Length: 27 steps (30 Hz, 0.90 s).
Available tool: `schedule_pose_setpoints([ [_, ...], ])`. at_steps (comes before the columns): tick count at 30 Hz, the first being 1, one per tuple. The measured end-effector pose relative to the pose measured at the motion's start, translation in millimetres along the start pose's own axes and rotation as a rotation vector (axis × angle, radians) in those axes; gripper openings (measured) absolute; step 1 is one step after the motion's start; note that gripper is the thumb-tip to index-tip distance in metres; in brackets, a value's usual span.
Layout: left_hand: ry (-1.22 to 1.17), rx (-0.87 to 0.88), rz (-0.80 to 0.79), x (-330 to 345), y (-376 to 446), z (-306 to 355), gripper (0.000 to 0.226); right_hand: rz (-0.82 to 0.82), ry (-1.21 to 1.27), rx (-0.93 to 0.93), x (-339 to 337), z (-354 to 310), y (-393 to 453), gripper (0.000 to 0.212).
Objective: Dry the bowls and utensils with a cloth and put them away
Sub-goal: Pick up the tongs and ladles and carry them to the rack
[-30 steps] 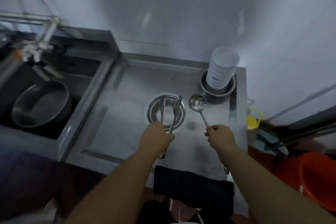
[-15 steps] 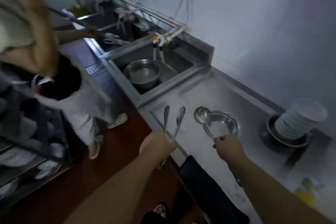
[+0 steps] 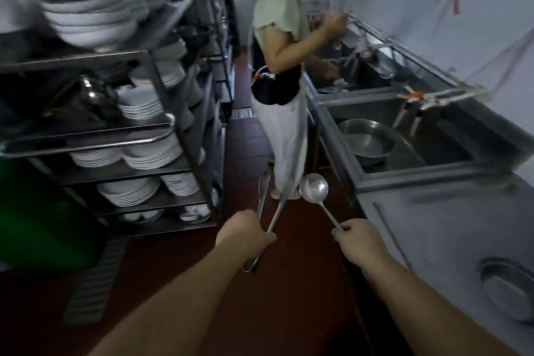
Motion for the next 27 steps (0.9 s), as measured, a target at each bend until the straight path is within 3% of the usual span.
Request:
schedule_pose_setpoints([
  [3,-0.002,-0.079,0.023,-24,12,-79,0.062,-0.071,-0.049,-0.053,71,-48,0,0.031],
  [7,-0.103,-0.197,0.054,-52,19,-179,0.049,-0.162,-0.097,-0.108,159,-104,2,0.034],
  [14,-0.241,-0.369,0.118,-87,42,-296,0.032,-0.305,-0.212,-0.222,273,-190,22,0.030],
  [27,-0.312,-0.666,0.231,-172,160,-422,0.041,-0.457,-0.471,-0.640,436,-391,142,0.039],
])
Point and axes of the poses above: each hand's wrist, its own y-axis towards the middle knuckle, its own x-axis out of the palm, z = x × y, the point moved 7 cm from there along y, towards the middle knuckle, and after that the axes turned 10 degrees about y, right-handed, at the moved point
